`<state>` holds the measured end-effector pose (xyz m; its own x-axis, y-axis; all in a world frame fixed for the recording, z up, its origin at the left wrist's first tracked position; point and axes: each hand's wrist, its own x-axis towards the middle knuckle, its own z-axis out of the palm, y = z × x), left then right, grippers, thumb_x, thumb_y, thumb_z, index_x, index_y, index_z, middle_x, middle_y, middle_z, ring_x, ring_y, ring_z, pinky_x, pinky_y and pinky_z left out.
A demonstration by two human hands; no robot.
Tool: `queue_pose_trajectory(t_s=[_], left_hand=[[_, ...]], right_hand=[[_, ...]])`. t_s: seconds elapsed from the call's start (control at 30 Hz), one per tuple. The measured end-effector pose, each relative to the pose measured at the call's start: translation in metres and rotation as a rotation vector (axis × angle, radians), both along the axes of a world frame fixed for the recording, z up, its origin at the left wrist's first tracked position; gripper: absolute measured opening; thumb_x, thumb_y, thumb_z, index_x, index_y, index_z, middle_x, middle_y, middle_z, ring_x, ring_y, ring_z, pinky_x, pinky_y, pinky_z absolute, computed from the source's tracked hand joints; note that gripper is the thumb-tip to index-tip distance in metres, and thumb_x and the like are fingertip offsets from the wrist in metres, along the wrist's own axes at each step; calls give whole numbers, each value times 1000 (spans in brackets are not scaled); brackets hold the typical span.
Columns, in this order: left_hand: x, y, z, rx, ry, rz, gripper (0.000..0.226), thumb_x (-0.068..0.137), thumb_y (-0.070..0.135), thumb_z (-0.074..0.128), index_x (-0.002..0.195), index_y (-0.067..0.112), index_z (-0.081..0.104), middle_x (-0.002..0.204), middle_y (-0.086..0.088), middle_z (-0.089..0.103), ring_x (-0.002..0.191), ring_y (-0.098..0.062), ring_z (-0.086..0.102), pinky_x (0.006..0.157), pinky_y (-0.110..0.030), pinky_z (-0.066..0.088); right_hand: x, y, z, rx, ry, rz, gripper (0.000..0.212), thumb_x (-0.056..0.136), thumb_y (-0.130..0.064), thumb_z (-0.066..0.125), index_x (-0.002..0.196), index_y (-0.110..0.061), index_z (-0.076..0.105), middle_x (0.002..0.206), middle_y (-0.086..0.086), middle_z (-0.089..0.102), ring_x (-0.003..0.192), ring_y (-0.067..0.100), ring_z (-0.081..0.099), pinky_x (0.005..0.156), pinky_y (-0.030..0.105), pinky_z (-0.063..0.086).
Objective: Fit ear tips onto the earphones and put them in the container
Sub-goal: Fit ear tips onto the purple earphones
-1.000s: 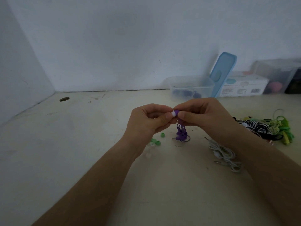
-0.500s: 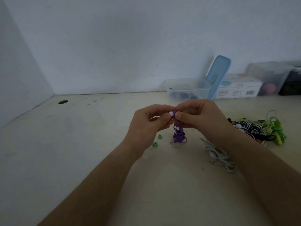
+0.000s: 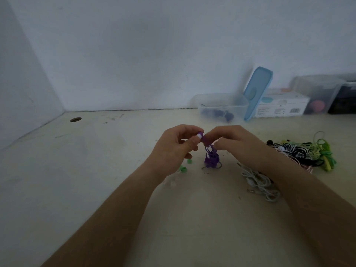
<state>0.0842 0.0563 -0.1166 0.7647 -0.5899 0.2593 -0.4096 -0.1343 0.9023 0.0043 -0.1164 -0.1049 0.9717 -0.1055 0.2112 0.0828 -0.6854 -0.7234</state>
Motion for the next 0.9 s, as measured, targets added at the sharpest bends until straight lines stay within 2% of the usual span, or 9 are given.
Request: queue_pose_trajectory(t_s=[0.1,0.2,0.33,0.4,0.57,0.63,0.7,0.8,0.9], left_hand=[[1,1,-1,-3,-1,17,19,96,19,61,114,19,68,94,4,73,79,-9,67,65,-18,54],[0,0,-1,-22,32,15,21,94,18,65,114,19,69,93,2,74,78,-7,67,64,-18,52],[4,-3,2,-86,126,21,20,90,16,69,110,22,71,96,2,75,83,-11,69,68,-22,54],[7,-6,6,-108,160,39,20,89,14,71,108,22,71,97,2,75,85,-11,69,69,-24,54],[16,-22,25,-117,96,58,19,87,15,72,106,17,72,94,3,75,81,-1,67,70,-16,55],[22,-31,34,-130,103,57,19,88,15,71,108,16,71,99,0,74,86,-7,67,73,-22,56],[29,-45,43,-141,127,43,20,90,15,70,110,15,70,104,-4,73,87,-12,68,75,-28,58],[42,-70,55,-170,155,21,20,90,12,70,110,13,69,105,-8,71,82,-14,69,69,-25,58],[61,-97,66,-150,122,48,20,89,6,69,106,15,68,102,-7,71,84,-17,69,66,-23,58]], right_hand=[[-1,-1,-2,-171,90,17,21,86,-35,69,107,-31,68,97,-17,66,83,1,62,67,11,44],[1,-3,-6,-253,87,-21,15,83,-33,75,97,-31,71,86,-17,67,76,0,63,66,10,47],[3,-9,-5,-6,-18,-101,18,82,-26,77,99,-24,74,82,-7,74,75,8,69,75,26,58],[3,-10,1,155,-52,-126,17,82,-24,78,98,-20,74,80,-1,76,73,12,71,71,26,59],[13,-20,24,458,-99,-145,10,86,-15,75,95,-10,75,82,6,77,74,18,70,67,25,57],[20,-27,34,571,-96,-153,9,86,-12,74,95,-8,74,86,10,76,75,18,68,66,24,55],[27,-38,44,611,-91,-167,11,86,-11,74,96,-6,73,88,12,75,76,19,67,67,25,57],[42,-58,59,619,-105,-208,12,86,-8,73,98,-4,72,93,17,75,79,22,68,69,27,58],[64,-80,69,557,-107,-263,11,87,-7,72,98,-6,71,95,18,75,77,21,69,66,24,58]])
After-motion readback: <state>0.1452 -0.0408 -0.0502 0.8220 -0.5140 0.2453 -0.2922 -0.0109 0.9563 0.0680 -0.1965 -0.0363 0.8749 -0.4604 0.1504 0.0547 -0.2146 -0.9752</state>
